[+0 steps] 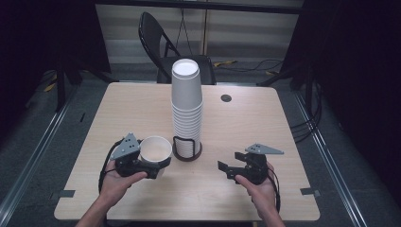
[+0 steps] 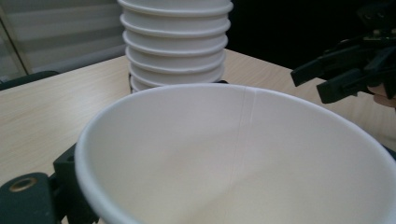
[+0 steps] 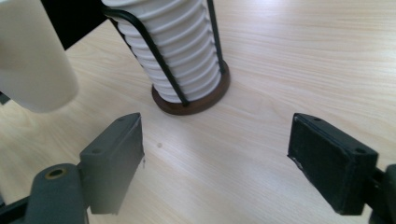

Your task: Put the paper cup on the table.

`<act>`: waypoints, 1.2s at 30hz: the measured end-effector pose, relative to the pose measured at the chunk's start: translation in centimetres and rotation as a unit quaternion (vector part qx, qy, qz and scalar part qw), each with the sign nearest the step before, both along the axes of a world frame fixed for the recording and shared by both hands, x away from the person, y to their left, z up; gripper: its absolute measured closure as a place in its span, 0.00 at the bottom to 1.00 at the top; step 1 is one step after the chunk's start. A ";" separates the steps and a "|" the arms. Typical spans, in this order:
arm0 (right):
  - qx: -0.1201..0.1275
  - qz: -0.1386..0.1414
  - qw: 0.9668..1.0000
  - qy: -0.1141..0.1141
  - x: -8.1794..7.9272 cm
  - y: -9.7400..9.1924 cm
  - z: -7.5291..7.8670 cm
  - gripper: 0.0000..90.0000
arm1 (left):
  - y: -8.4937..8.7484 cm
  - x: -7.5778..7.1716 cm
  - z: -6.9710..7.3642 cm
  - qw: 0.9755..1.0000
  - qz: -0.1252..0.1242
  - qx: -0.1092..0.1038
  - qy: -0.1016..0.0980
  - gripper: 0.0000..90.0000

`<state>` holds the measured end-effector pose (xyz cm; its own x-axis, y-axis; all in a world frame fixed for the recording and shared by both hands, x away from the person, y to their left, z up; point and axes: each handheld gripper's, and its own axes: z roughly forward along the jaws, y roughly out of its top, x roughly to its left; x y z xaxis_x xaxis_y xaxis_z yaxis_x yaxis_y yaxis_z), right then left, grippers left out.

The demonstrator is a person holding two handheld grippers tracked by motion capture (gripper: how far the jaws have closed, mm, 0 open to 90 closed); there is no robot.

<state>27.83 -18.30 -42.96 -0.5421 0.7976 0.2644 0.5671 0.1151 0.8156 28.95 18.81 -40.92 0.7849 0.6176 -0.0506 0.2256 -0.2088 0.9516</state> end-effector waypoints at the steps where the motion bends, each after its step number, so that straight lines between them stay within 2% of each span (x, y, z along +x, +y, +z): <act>1: -0.002 -0.003 1.000 0.000 -0.1 -0.1 -0.1 0.19 | 0.2 0.1 0.1 1.000 0.004 -0.001 0.001 0.09; 8: -0.018 -0.012 1.000 0.000 -1.0 -1.1 -0.7 0.19 | 1.4 1.4 0.5 0.999 0.037 -0.015 -0.002 0.09; 13: -0.026 -0.022 0.999 0.009 -1.6 -2.0 -1.7 0.19 | 1.7 2.2 0.6 0.999 0.045 -0.006 -0.005 0.09; 17: -0.033 -0.026 0.999 0.016 -2.0 -2.6 -2.0 0.19 | 1.9 2.9 0.9 0.998 0.056 -0.008 -0.014 0.09; 21: -0.038 -0.026 0.999 0.017 -2.4 -3.0 -2.3 0.19 | 2.4 3.7 1.0 0.997 0.080 -0.013 -0.015 0.08; 24: -0.035 -0.029 0.999 0.021 -2.5 -3.1 -2.8 0.19 | 2.7 4.5 1.2 0.996 0.092 -0.013 -0.014 0.08; 28: -0.035 -0.029 0.999 0.024 -2.3 -2.9 -3.1 0.20 | 2.7 5.5 1.2 0.994 0.105 -0.009 -0.027 0.08; 35: -0.040 -0.024 0.999 0.026 -2.2 -2.5 -3.2 0.20 | 2.7 6.9 1.4 0.993 0.115 -0.005 -0.033 0.08; 36: -0.038 -0.024 0.999 0.027 -2.2 -2.5 -3.3 0.20 | 2.7 7.0 1.4 0.992 0.119 -0.010 -0.034 0.08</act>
